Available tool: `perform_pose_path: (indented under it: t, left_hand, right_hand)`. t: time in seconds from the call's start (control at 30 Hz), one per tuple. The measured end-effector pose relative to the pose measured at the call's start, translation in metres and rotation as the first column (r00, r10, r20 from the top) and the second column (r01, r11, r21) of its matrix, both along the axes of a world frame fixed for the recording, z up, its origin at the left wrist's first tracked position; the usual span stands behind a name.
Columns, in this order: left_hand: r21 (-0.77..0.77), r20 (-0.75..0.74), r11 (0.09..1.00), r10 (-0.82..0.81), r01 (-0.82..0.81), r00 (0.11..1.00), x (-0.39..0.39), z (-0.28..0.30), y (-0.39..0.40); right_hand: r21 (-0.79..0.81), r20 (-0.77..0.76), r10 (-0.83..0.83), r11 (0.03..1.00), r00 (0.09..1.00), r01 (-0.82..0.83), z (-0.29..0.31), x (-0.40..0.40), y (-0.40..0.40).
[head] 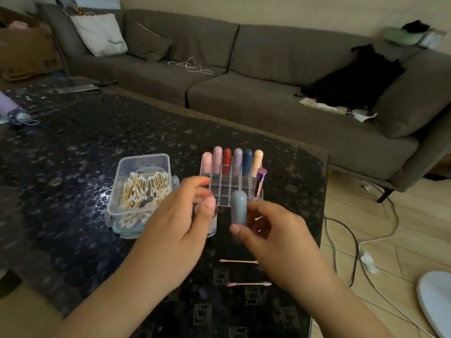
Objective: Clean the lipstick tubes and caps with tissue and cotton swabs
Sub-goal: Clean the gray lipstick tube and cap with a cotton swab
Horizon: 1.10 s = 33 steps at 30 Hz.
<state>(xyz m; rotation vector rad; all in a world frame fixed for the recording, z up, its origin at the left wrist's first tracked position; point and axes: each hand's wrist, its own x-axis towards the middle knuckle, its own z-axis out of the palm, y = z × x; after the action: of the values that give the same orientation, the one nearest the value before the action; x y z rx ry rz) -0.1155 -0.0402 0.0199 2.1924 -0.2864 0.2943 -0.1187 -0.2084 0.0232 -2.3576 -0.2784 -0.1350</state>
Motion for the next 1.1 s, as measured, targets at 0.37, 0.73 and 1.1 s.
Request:
perform_pose_path:
  t: [0.37,0.73,1.1]
  left_hand:
    - [0.508,0.079,0.858,0.042,-0.076,0.996,0.083,0.022,0.041]
    - [0.493,0.075,0.869,0.007,-0.043,0.997,0.115,-0.011,0.051]
    - [0.451,0.08,0.892,0.0,-0.037,0.997,0.107,-0.009,0.049]
  right_hand:
    - [-0.066,-0.136,-0.149,0.988,0.979,0.141,0.029,0.127,0.039]
    - [-0.35,-0.128,-0.195,0.926,0.972,0.14,-0.017,0.181,0.073]
    - [-0.435,-0.223,-0.233,0.893,0.946,0.117,-0.013,0.178,0.074]
